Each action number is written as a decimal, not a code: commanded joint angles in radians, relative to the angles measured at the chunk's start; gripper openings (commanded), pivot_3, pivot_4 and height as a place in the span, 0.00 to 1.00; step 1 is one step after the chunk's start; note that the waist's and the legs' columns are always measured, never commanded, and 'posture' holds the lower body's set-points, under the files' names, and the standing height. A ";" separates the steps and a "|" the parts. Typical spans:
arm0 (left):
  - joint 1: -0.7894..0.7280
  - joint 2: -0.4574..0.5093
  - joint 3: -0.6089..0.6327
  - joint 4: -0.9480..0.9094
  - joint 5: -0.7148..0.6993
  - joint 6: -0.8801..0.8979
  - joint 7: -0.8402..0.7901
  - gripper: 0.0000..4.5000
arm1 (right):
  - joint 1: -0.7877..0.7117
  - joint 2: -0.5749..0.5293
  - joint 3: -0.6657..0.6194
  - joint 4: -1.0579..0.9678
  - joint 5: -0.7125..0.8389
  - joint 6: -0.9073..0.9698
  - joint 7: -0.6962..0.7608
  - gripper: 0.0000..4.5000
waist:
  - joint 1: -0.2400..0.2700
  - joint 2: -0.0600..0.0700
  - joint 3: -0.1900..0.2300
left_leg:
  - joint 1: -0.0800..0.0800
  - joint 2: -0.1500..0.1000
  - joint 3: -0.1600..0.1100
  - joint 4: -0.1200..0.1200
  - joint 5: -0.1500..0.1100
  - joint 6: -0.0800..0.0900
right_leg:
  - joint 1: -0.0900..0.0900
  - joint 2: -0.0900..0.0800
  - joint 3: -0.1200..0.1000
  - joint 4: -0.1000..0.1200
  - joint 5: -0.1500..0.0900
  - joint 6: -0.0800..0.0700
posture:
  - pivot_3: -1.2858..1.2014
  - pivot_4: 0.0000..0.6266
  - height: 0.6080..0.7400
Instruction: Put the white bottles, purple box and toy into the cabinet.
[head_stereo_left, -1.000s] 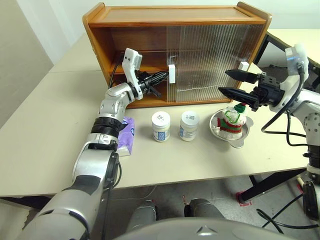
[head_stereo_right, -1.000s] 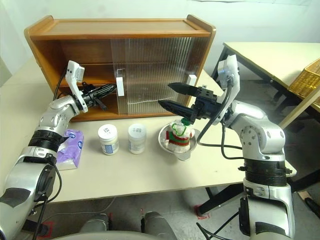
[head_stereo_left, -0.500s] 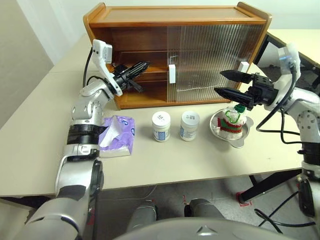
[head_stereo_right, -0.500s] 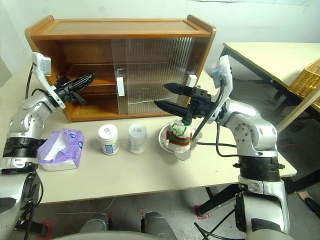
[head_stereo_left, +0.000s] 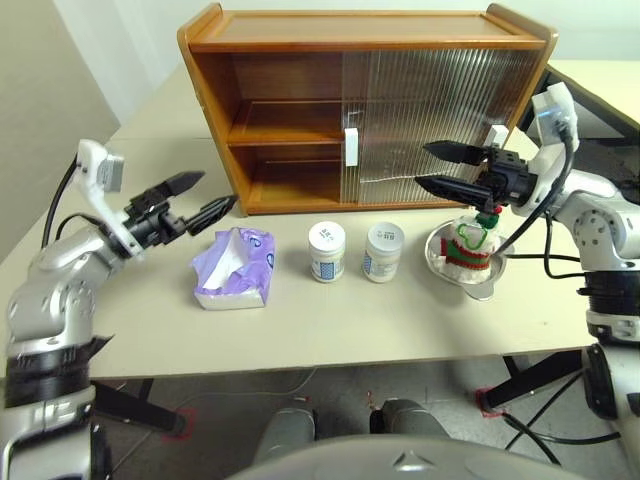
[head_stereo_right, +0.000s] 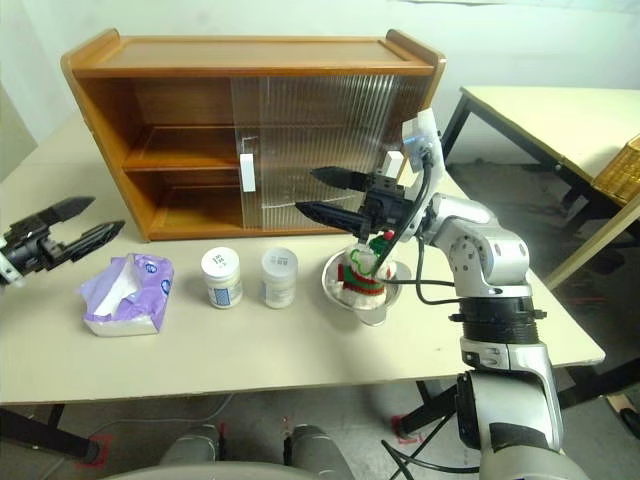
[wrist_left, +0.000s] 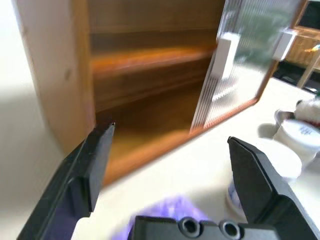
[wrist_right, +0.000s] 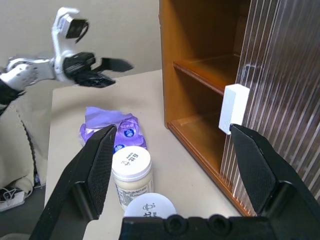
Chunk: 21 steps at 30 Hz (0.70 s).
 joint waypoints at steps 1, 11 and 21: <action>0.080 0.006 0.027 -0.089 -0.027 0.020 0.004 0.99 | -0.021 0.008 0.015 0.014 -0.012 -0.010 0.015 1.00 | 0.005 0.000 0.000 | 0.000 0.000 0.000 -0.002 0.001 -0.001 | -0.001 0.000 0.000 0.000 0.000 -0.001 | 0.53 0.00 1.00; 0.357 -0.028 0.060 -0.162 0.009 -0.066 0.010 0.99 | -0.048 0.013 0.027 0.044 -0.022 -0.007 0.038 1.00 | 0.008 0.003 -0.002 | 0.000 0.010 0.002 -0.003 -0.002 -0.007 | -0.005 0.007 -0.001 0.001 -0.002 -0.007 | 0.53 0.00 1.00; 0.409 -0.050 0.035 -0.108 0.055 -0.158 0.033 0.99 | -0.069 0.017 0.034 0.060 -0.029 -0.005 0.054 1.00 | 0.020 0.004 -0.002 | 0.003 0.017 0.001 -0.003 -0.008 -0.019 | -0.005 0.016 -0.001 0.005 -0.002 -0.012 | 0.54 0.00 1.00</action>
